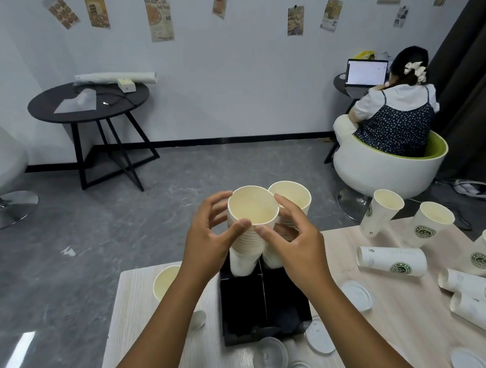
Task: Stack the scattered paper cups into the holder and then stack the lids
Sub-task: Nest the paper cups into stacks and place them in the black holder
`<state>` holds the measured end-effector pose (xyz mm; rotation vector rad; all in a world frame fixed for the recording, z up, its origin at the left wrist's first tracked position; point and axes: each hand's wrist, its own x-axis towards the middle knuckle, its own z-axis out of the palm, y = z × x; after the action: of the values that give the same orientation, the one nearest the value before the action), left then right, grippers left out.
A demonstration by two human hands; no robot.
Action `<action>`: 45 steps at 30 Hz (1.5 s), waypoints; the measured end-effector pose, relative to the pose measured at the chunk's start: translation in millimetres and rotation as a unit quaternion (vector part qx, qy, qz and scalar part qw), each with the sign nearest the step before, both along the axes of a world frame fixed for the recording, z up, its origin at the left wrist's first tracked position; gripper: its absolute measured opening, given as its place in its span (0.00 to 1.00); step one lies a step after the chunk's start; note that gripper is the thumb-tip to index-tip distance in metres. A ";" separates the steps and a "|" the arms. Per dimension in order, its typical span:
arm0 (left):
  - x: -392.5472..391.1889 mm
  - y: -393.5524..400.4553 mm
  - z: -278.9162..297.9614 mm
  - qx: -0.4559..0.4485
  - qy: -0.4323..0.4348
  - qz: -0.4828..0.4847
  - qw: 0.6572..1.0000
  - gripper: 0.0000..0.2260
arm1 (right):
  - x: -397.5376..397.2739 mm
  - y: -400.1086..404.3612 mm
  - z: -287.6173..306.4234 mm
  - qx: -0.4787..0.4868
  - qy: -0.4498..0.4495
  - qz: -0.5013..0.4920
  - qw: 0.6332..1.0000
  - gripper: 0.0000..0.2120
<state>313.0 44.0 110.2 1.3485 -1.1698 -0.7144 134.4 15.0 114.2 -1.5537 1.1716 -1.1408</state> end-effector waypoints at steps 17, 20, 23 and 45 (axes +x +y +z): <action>3.5 37.3 -2.6 0.033 0.045 0.033 0.998 0.29 | 6.7 30.4 2.2 -0.011 0.023 0.014 1.000 0.32; 0.8 41.3 -4.3 0.028 0.050 0.038 0.998 0.29 | 7.0 34.8 3.1 -0.011 0.022 0.015 1.000 0.32; -2.6 42.9 -3.3 0.024 0.056 0.043 0.997 0.28 | 8.6 37.8 4.9 -0.016 0.029 0.012 0.999 0.32; -2.3 102.5 35.4 -0.030 0.022 0.029 0.999 0.29 | -3.6 73.6 44.2 -0.032 -0.033 0.088 0.995 0.30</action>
<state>310.7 146.5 145.6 1.3050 -1.1045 -0.6608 130.8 88.7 158.4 -1.6212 0.9431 -1.1115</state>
